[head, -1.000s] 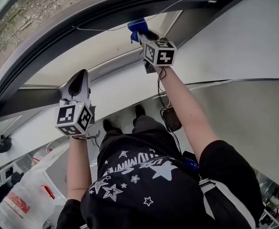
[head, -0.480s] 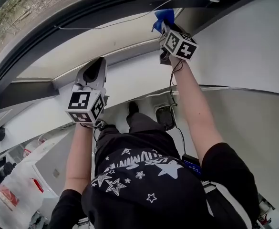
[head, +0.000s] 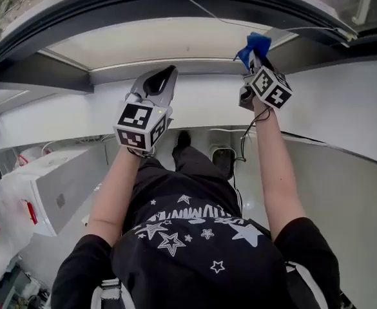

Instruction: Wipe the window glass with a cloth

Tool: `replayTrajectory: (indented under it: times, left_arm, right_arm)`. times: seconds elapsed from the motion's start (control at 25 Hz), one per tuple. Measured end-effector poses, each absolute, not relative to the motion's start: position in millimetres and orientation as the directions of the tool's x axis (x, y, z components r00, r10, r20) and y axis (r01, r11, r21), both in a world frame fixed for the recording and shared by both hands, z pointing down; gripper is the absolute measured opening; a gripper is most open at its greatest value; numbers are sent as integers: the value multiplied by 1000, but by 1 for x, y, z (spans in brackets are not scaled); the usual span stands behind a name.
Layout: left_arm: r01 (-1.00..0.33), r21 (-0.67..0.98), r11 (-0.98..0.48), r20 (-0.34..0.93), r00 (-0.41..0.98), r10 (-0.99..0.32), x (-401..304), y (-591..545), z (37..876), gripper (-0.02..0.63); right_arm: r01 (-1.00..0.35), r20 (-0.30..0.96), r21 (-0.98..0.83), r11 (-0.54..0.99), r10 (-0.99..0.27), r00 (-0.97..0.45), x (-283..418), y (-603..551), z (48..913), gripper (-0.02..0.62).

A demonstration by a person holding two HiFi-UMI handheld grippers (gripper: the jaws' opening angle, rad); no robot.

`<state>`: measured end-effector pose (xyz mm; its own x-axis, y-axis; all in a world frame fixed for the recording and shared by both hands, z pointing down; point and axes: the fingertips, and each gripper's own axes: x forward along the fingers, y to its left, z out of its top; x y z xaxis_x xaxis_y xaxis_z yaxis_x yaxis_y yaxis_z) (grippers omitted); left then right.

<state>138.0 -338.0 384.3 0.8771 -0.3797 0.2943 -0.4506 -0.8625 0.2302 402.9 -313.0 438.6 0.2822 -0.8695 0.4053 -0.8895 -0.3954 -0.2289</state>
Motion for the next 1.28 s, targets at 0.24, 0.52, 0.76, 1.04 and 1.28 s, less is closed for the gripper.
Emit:
replayTrajectory:
  times: [0.24,0.52,0.76,1.04,1.28]
  left_arm:
    - [-614,243,-751,330,780,-531,15,-380,402,9]
    - [-767,240,-595,371,639,-674,-138,-410,426,9]
    - [-818,239,-523,374,575,-728,-226,-433,451,9]
    - [-816,253,-519,353,578,-736,-271,-457,477,9]
    - [-806,240,-541,339,591,-732,-276,-467,488,9]
  right_arm:
    - [-937,448,-254,-238,-888,104,269,-362,463,74]
    - [-958,468,-283,53,-864,-187,71,-427,479,74]
    - [-944,451,-257,208,-838,-308,-54,-485,491,74]
    - [-945,437,-228,233,-843,-313,-117,-545,518,75]
    - [-946,437,-237,223,-845,-309,-138,-574,544,75]
